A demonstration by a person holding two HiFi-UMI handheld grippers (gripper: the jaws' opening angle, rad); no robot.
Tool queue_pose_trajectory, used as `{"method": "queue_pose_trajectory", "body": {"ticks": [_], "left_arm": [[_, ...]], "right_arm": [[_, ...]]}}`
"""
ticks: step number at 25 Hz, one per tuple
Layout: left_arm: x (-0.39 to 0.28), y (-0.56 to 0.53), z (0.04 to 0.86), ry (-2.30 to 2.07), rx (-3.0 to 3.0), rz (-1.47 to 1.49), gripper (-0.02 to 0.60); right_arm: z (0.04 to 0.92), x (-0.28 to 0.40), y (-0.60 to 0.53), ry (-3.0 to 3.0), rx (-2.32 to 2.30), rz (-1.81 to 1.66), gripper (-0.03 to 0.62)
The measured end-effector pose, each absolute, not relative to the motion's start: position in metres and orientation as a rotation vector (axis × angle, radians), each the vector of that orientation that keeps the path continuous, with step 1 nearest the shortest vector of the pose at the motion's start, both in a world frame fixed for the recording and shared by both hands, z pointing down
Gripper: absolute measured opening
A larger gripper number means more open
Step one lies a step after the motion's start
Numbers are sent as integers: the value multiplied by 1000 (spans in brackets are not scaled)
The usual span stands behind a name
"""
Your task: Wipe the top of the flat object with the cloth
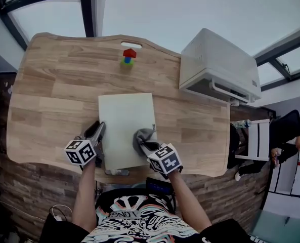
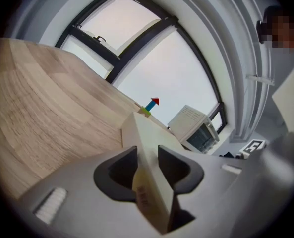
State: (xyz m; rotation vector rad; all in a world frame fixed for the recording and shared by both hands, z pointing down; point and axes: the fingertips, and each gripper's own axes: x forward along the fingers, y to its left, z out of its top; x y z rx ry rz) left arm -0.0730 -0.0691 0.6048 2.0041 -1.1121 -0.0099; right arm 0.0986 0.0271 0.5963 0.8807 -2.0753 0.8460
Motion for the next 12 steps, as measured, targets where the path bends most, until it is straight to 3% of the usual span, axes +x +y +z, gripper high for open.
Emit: {"method": "queue_pose_trajectory", "body": {"ticks": [4,12], "left_arm": [[-75,-71,610,-1171,1995,36,183],[-77,-69,611,-1196,1988,46,181]], "right_arm": [[597,100,23,-2077,909,857,9],[597,104,-1,-2066,951,854,9]]}}
